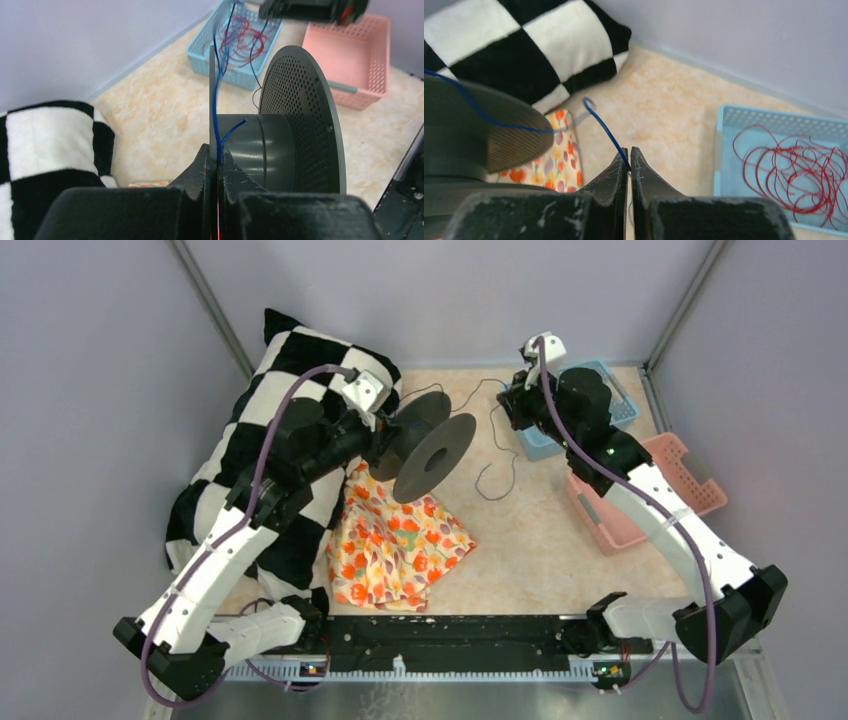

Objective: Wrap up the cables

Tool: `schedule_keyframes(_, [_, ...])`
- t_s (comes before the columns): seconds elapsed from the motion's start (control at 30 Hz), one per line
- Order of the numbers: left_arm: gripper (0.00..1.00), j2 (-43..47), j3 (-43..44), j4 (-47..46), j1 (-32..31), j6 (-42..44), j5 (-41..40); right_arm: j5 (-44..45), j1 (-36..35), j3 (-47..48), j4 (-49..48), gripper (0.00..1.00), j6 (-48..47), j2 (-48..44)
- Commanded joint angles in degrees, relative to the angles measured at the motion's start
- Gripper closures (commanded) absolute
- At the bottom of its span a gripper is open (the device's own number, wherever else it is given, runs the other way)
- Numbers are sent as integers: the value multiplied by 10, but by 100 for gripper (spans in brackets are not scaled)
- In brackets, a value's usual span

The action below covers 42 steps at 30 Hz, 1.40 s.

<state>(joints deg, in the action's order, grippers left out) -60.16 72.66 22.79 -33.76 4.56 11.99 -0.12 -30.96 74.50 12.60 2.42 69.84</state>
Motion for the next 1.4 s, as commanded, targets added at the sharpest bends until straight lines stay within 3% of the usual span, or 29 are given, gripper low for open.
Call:
schedule_keyframes(0.0, [100,18,73,-79,1,-41,14,3,4,-16,25,100,-19,-16])
schedule_keyframes(0.17, [100,1,97,-94,1,-38,-15,4,5,-108,-8,100,9,-72])
schedule_keyframes(0.5, [100,-4,93,-109,6,-44,-63,89,23,-155,23,100,42,-118])
schedule_keyframes(0.6, [100,-1,87,-119,12,-77,-111,88,32,-156,53,100,44,-106])
schedule_keyframes(0.77, [100,1,86,-132,26,-137,-96,46,33,-177,55,100,55,-85])
schedule_keyframes(0.87, [100,-6,90,-124,36,-171,-167,22,30,-187,50,100,94,-61])
schedule_keyframes(1.13, [100,-44,86,-163,76,-278,-247,32,-86,-193,47,100,143,4])
schedule_keyframes(1.37, [100,-80,69,-208,76,-286,-339,30,-190,-176,49,100,156,23])
